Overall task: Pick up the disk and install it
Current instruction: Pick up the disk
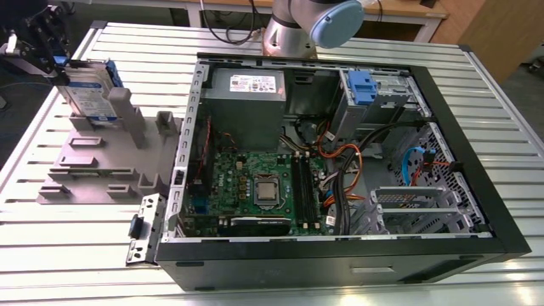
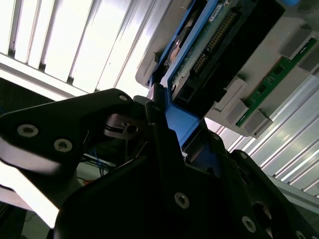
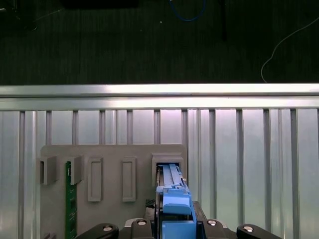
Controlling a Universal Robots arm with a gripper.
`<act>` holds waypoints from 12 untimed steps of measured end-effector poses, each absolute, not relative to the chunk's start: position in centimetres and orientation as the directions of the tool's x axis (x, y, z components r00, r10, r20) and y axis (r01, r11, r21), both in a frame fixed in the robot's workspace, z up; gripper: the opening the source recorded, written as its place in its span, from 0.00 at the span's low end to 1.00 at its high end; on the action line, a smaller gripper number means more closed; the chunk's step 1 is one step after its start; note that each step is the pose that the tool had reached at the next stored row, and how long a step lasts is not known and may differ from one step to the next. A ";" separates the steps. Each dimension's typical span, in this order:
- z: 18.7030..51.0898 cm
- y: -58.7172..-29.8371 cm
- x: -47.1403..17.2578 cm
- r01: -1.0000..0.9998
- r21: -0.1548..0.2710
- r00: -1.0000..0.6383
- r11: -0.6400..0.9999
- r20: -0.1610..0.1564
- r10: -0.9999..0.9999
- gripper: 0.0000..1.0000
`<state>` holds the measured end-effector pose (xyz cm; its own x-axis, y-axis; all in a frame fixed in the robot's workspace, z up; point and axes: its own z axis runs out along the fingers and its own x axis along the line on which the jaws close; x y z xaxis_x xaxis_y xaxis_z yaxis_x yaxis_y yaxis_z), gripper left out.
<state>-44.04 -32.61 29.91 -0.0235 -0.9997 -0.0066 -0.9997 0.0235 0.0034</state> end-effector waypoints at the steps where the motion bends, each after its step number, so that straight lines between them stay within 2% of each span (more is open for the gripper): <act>1: 30.3 -32.6 -44.0 -1.000 0.003 -0.024 0.024 -0.007 -1.000 0.36; 12: 30.5 -32.6 -44.0 -1.000 0.003 -0.023 0.023 -0.007 -1.000 0.36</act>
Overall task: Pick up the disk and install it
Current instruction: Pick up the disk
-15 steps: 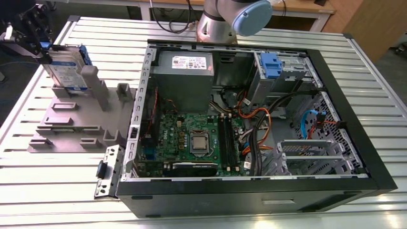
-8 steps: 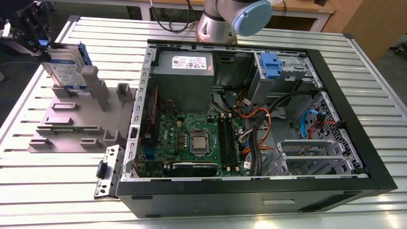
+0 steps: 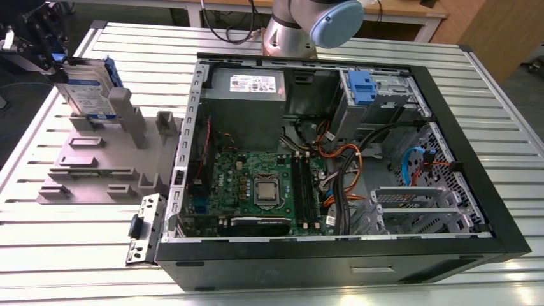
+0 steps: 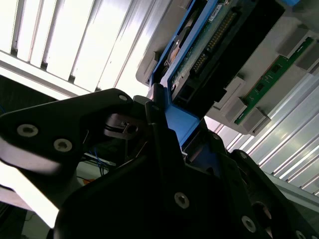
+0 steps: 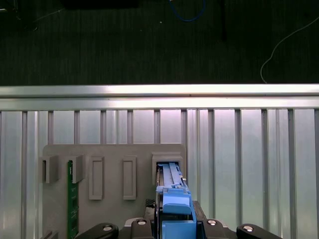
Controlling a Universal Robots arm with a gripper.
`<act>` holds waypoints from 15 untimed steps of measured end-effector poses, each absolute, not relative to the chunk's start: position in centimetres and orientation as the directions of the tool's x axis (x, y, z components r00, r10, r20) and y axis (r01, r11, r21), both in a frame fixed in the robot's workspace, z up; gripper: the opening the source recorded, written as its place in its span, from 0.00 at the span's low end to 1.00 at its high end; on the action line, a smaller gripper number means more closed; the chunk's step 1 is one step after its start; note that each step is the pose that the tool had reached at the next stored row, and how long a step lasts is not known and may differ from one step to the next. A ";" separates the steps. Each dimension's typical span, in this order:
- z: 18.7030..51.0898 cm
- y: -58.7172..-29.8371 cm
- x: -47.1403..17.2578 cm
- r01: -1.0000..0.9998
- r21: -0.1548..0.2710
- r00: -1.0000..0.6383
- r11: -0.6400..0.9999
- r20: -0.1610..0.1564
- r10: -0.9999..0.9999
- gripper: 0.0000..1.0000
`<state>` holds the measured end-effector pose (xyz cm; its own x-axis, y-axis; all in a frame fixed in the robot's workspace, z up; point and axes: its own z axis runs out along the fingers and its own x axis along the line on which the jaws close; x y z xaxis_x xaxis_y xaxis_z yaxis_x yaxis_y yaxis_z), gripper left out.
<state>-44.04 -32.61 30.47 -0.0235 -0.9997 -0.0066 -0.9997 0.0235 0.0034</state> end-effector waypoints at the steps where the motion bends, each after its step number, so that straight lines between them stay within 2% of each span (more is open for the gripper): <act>1: 30.5 -32.6 -44.0 -1.000 0.003 -0.024 0.024 -0.007 -1.000 0.36; 15: 30.8 -32.6 -44.0 -1.000 0.003 -0.024 0.023 -0.007 -1.000 0.36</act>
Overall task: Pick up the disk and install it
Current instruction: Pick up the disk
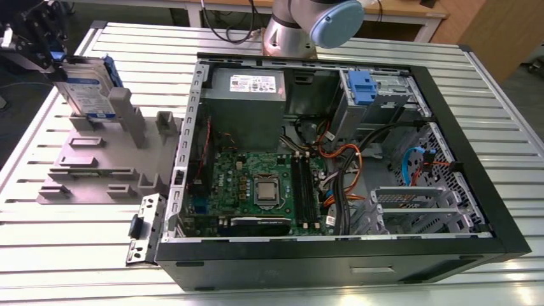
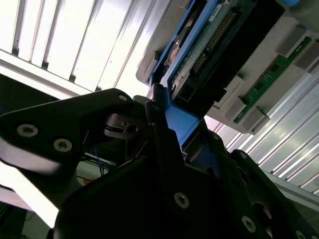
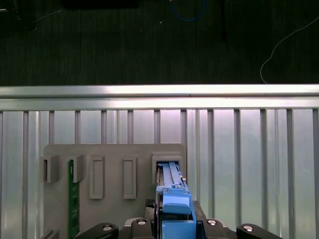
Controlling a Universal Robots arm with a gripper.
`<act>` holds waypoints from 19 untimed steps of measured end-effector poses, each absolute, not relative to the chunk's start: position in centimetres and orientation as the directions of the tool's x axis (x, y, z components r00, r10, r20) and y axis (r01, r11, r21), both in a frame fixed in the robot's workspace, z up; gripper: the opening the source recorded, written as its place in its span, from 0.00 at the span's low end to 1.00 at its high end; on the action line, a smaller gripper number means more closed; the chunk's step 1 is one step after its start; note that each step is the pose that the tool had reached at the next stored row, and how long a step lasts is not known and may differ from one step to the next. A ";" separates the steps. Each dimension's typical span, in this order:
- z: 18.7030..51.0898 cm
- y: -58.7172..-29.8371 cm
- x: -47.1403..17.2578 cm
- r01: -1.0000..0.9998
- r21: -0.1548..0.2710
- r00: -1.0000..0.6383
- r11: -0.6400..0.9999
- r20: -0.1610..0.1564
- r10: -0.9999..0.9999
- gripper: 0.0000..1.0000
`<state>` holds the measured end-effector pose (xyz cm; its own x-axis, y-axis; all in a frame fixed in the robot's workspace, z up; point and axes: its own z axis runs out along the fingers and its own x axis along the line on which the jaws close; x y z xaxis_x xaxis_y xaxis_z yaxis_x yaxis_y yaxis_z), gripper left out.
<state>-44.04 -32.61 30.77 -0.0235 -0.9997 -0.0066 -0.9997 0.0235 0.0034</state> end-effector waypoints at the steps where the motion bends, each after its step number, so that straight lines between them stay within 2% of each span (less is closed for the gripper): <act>1: 30.8 -32.6 -44.0 -1.000 0.003 -0.024 0.024 -0.007 -1.000 0.36; 19: 31.1 -32.6 -44.0 -1.000 0.003 -0.024 0.024 0.000 -1.000 0.36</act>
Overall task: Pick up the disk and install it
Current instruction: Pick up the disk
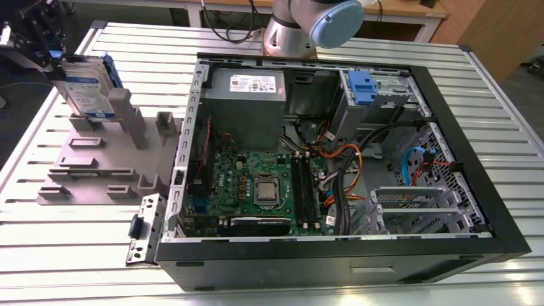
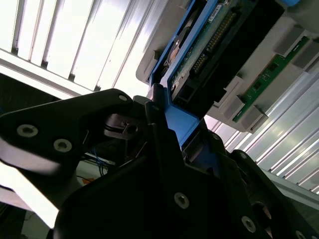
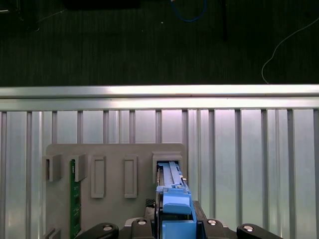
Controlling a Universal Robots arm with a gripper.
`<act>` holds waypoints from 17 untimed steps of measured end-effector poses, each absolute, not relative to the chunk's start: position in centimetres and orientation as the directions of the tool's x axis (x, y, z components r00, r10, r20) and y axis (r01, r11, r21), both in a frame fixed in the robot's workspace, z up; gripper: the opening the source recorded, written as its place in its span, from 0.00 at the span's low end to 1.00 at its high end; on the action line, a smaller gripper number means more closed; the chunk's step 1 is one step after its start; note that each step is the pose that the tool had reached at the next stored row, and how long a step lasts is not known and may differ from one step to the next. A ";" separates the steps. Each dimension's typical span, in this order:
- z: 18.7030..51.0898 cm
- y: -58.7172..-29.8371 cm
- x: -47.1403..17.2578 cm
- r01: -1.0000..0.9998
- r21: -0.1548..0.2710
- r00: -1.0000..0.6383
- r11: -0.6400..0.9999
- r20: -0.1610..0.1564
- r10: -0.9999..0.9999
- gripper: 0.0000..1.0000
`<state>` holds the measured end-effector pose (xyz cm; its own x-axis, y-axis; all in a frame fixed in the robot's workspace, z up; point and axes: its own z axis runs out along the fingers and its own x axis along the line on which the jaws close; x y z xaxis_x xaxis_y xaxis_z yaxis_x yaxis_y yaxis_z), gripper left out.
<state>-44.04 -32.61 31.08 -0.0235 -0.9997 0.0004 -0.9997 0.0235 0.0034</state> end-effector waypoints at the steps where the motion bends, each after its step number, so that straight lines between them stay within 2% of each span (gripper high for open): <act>1: 31.1 -32.6 -44.0 -1.000 0.003 -0.024 0.024 0.000 -1.000 0.36; 17: 31.6 -32.6 -44.0 -1.000 0.003 -0.023 0.023 0.000 -1.000 0.36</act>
